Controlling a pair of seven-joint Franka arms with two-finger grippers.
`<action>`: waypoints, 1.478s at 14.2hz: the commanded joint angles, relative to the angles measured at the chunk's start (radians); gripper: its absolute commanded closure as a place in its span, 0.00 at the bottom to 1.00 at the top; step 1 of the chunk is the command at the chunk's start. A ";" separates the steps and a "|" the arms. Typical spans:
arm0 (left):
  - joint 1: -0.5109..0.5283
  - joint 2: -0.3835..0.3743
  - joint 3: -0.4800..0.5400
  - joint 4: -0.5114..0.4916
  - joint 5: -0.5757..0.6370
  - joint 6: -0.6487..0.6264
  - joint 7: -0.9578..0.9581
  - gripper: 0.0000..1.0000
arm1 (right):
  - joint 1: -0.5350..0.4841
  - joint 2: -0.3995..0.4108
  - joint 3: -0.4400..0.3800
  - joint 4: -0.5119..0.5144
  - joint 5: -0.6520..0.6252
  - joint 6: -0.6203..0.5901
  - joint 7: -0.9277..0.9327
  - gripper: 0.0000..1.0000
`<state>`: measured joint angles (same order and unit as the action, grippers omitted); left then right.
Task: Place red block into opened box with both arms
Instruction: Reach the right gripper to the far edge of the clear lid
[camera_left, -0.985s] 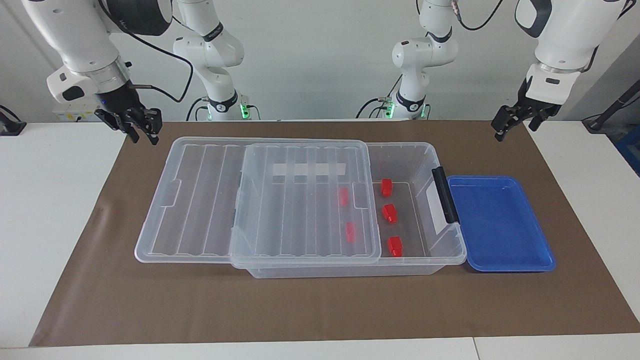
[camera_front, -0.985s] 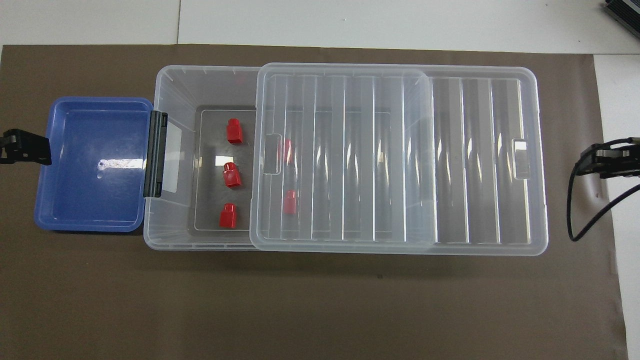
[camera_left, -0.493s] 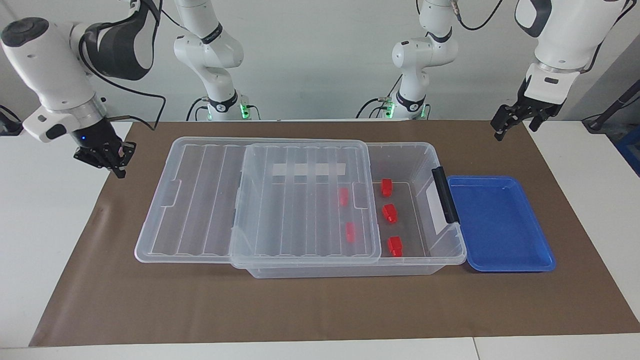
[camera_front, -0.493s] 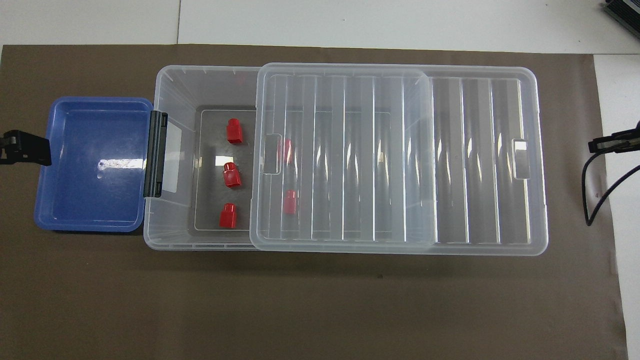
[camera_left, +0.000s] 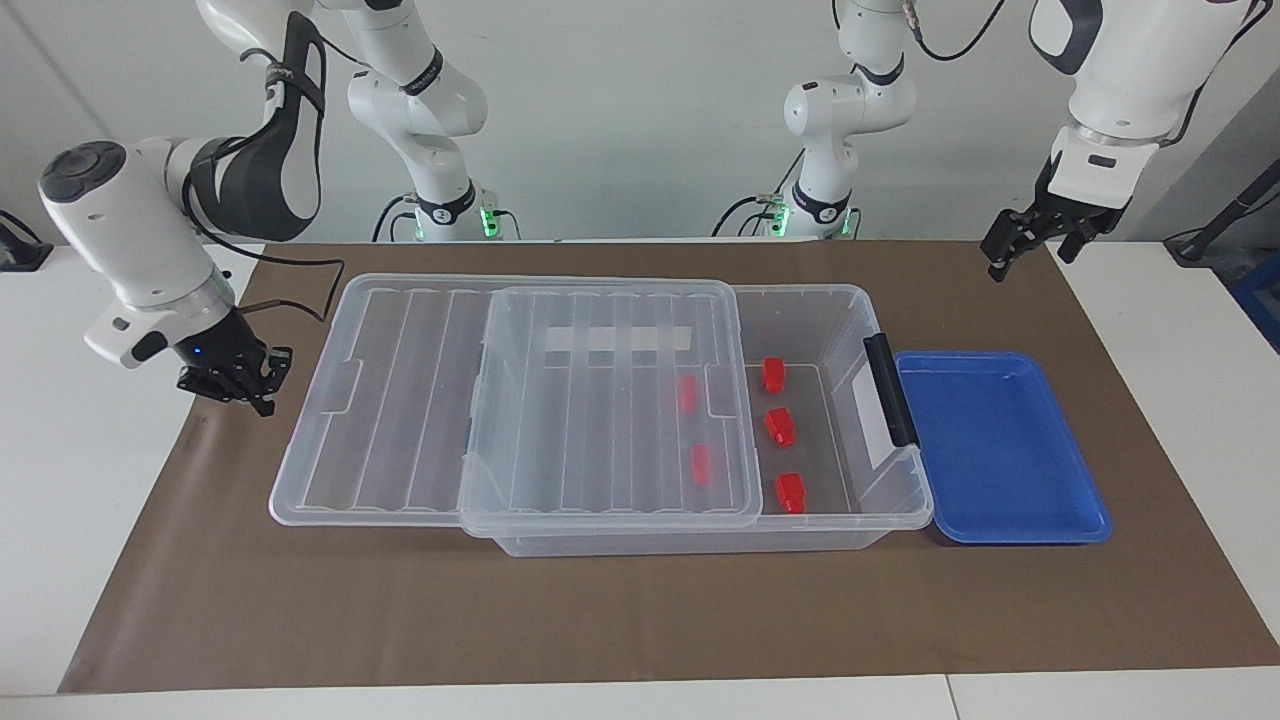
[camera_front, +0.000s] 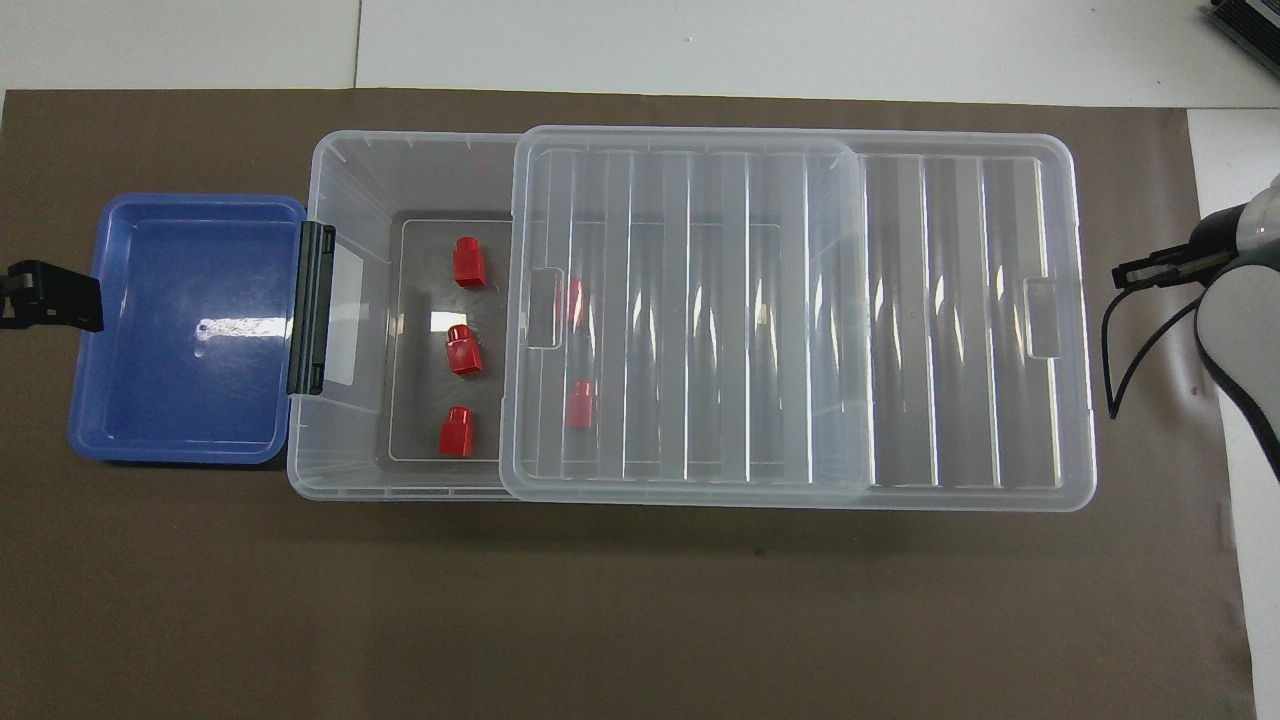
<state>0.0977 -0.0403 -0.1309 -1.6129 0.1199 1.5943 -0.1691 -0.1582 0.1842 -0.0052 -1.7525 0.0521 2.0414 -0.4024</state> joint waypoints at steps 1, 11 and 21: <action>0.011 -0.024 -0.006 -0.019 -0.016 -0.011 0.017 0.00 | 0.002 0.006 0.011 -0.002 0.041 0.020 -0.021 1.00; 0.001 -0.024 0.005 -0.019 -0.017 -0.014 0.017 0.00 | 0.109 0.008 0.011 -0.001 0.043 0.025 0.109 1.00; -0.110 -0.026 0.117 -0.019 -0.017 -0.016 0.017 0.00 | 0.223 0.014 0.011 -0.004 0.043 0.045 0.273 1.00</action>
<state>0.0044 -0.0412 -0.0341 -1.6130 0.1177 1.5925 -0.1675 0.0464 0.1903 0.0047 -1.7520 0.0690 2.0546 -0.1589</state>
